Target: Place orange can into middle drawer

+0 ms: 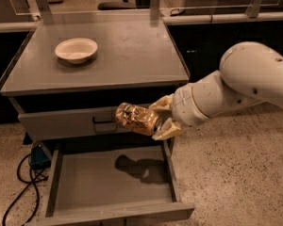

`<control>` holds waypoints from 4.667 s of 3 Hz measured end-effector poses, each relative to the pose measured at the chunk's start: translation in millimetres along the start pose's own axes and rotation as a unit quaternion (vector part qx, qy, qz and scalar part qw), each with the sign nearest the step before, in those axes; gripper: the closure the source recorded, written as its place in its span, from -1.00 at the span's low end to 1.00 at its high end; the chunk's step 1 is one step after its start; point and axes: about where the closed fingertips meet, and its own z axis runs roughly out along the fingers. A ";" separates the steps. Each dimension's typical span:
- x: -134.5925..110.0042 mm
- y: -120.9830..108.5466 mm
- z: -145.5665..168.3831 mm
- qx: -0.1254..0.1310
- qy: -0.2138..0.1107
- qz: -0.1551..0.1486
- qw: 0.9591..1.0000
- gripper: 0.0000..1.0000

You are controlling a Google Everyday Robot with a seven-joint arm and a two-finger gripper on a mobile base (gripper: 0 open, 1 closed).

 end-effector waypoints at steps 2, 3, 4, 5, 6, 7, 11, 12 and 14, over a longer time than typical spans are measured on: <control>39.8 -18.9 59.9 0.034 0.027 -0.013 0.999 1.00; 42.9 -12.1 65.4 0.039 0.029 -0.018 0.999 1.00; 66.0 24.1 118.9 0.032 0.016 -0.024 0.999 1.00; 101.6 61.7 212.3 0.016 0.012 -0.021 1.000 1.00; 101.5 61.9 212.3 0.015 0.012 -0.021 1.000 1.00; 120.8 61.9 234.6 0.029 0.001 -0.023 0.999 1.00; 198.3 78.0 346.5 0.013 -0.021 0.006 1.000 0.61; 198.3 78.0 346.6 0.013 -0.021 0.006 1.000 0.15; 198.2 78.0 346.6 0.013 -0.021 0.006 1.000 -0.79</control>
Offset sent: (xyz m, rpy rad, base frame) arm 0.0301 0.0058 -0.0552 -0.0312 -0.0317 -0.0159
